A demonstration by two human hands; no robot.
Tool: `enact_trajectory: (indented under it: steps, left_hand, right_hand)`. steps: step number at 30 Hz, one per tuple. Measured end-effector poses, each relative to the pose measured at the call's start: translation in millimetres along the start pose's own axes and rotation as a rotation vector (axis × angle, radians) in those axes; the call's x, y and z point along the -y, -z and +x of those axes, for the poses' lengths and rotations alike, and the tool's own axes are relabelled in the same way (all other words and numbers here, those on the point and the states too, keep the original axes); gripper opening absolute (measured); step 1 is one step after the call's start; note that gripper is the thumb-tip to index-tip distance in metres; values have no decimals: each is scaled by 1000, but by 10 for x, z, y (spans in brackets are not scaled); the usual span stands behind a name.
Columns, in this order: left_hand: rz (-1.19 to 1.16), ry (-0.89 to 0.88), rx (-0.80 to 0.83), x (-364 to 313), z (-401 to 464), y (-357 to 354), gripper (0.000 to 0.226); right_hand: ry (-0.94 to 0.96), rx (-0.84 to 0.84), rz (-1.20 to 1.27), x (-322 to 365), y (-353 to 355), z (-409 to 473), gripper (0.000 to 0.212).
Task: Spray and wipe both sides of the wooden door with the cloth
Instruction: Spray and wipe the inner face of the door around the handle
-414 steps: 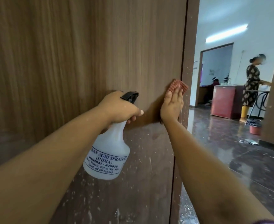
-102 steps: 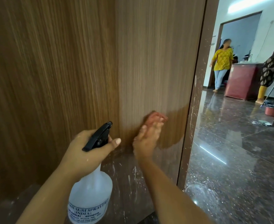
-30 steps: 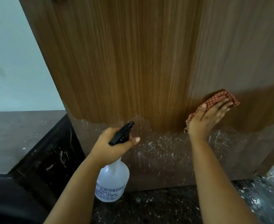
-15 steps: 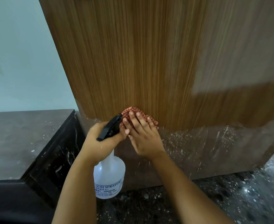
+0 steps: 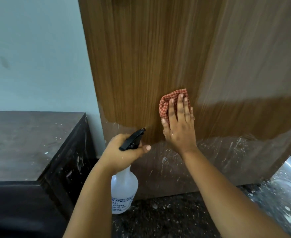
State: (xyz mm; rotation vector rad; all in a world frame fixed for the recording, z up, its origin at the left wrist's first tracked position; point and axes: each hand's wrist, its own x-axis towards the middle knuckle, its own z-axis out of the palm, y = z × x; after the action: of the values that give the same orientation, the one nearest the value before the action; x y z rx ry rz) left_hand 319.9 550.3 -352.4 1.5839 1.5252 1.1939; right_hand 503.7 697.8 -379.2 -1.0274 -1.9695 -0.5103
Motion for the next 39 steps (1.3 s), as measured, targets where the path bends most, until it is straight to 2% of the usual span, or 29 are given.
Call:
enact_trajectory:
  steps: [5,6,10,14,16,20,22,25,28,31,33,34,35,36,39]
  left_hand:
    - [-8,-26,-112,1,-119,212,29]
    - [-15,-24,-129,6,-151,262,29]
    - [23,12,-139,65,-260,465,34]
    - [-12,19,-202,43,-387,681,20]
    - [-16,38,-246,5,-436,768,28]
    - [38,79,-293,-8,-472,836,32]
    - [29,83,-292,0,-462,857,31]
    - [-8,89,-302,51,-443,892,26]
    - [-22,82,-308,65,-428,871,24]
    - [-25,84,-308,54,-430,852,20]
    - [-18,77,-290,23,-452,841,21]
    - [-17,72,-290,10,-465,842,20]
    - [-36,80,-304,-20,-480,837,18]
    - [-43,85,-313,-29,-479,842,15]
    - [-21,70,-281,7,-435,823,22]
  right_hand:
    - [-217,-77,86,480,-221,-65,67]
    - [-151,-50,60,619,-313,-117,66]
    - [448,134,5,1035,-678,-506,66]
    - [639,222,-80,1060,-669,-518,87]
    - [601,154,-81,1071,-470,-152,87]
    - [224,-146,72,1158,268,1088,60]
    - [177,-239,79,1158,494,1514,56]
    - [210,-288,46,1254,411,1531,58]
    - [479,-123,-58,1283,-35,865,65]
    - [1089,154,-347,1069,-653,-59,56]
    - [1345,360,-522,994,-666,-231,49]
    - [1350,418,-525,997,-580,-112,51]
    - [1277,428,-398,1008,-461,69,52]
    - [1197,384,-309,1091,-309,295,52]
    - [967,47,-228,1312,144,1012,57]
